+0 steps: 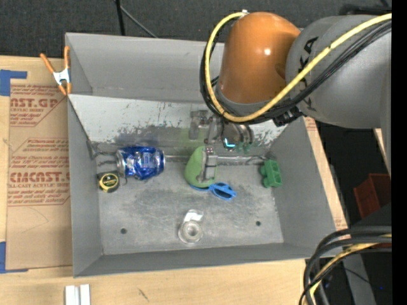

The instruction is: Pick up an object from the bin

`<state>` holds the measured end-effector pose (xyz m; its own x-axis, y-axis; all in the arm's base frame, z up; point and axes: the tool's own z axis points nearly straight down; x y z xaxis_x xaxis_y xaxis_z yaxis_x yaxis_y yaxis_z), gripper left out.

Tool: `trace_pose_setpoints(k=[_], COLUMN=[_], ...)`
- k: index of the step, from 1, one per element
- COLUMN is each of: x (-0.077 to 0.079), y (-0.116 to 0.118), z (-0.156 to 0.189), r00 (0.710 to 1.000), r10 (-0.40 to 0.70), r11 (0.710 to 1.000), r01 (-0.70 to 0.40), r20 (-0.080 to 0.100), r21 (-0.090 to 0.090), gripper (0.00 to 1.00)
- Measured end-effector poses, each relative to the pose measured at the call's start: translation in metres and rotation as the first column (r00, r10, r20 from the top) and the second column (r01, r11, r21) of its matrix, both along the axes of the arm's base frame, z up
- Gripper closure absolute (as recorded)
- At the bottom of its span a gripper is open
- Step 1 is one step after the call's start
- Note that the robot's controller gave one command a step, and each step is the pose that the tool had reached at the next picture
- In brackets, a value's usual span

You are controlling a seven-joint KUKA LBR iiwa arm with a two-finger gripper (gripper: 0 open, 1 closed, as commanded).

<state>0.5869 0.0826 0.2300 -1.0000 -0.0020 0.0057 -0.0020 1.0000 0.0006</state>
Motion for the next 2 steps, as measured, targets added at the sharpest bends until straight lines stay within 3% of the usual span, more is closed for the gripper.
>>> trace_pose_setpoints(k=[1, 2], x=[-0.021, -0.083], y=[-0.009, 0.002], z=[-0.123, -0.163], r00=[0.981, 0.985], r10=[0.195, 0.17], r11=[0.981, 0.985], r01=[-0.195, -0.17], r20=[0.0, -0.001], r21=[0.0, 0.001], gripper=[0.0, 0.0])
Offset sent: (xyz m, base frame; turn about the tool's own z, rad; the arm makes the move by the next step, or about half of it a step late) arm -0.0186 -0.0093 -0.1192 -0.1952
